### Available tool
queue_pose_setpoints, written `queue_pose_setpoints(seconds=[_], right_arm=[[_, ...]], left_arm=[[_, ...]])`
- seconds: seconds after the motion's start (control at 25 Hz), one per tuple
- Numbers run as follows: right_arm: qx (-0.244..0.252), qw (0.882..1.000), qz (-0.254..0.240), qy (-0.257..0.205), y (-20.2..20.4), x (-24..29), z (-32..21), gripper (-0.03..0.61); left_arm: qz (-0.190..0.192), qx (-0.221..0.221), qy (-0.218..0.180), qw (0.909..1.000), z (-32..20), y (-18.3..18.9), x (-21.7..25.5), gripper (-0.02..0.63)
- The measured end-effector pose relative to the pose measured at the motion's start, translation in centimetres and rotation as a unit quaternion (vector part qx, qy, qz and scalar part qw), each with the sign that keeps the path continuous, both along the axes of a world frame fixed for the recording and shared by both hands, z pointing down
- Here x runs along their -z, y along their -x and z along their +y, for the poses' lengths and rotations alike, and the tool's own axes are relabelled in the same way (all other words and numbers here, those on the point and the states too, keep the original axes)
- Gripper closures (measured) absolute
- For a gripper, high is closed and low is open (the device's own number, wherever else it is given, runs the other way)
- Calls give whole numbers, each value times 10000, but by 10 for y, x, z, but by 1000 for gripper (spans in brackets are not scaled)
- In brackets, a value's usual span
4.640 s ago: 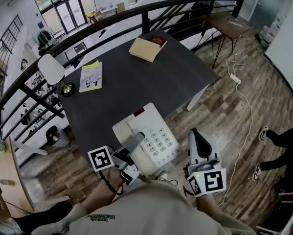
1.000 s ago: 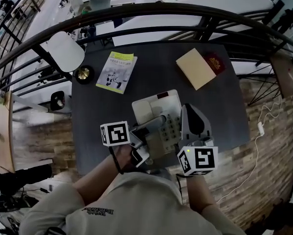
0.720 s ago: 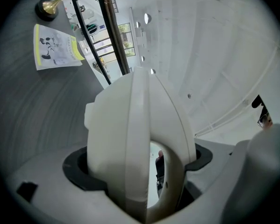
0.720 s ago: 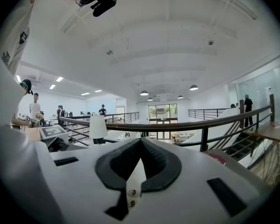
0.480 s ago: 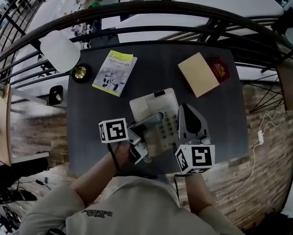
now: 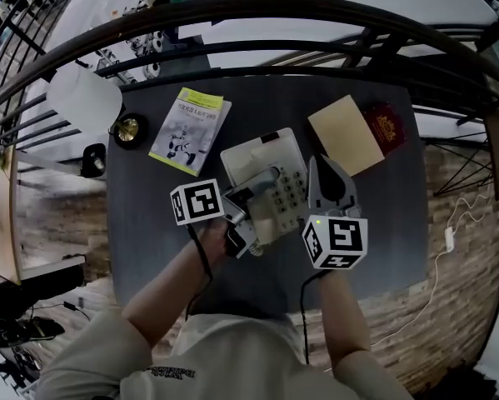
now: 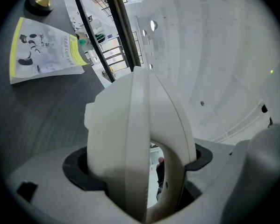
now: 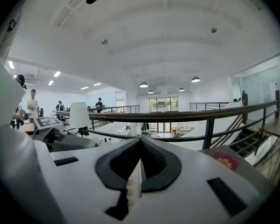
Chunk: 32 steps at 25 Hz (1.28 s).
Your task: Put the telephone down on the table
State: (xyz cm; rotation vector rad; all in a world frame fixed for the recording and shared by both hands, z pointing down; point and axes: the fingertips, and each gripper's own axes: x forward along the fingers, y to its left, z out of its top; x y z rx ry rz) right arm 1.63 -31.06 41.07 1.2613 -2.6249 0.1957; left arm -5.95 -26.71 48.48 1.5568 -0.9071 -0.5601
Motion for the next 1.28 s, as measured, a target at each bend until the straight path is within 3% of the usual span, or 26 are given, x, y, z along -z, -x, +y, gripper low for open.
queue_pose_setpoints(seconds=[0.24, 0.52, 0.76, 0.84, 1.04, 1.28], right_arm=[[23, 9982, -374, 461, 6, -40, -52, 577], [70, 9952, -73, 971, 18, -104, -105, 575], [172, 9855, 157, 1682, 23, -169, -117, 567], [110, 9820, 194, 1877, 20, -187, -119, 515], [-66, 9775, 238, 2096, 16, -215, -121, 486], [-138, 9731, 196, 2290, 16, -240, -117, 486]], left_arm=[[-254, -36, 30, 9997, -49, 11, -27, 137], [-450, -142, 209, 9987, -101, 26, -72, 137], [-391, -210, 379, 9983, -129, 24, -109, 137], [-314, -234, 487, 9980, -135, 21, -123, 137], [-290, -335, 656, 9969, -139, 18, -151, 137], [-609, -528, 556, 9952, -139, 16, -162, 137]])
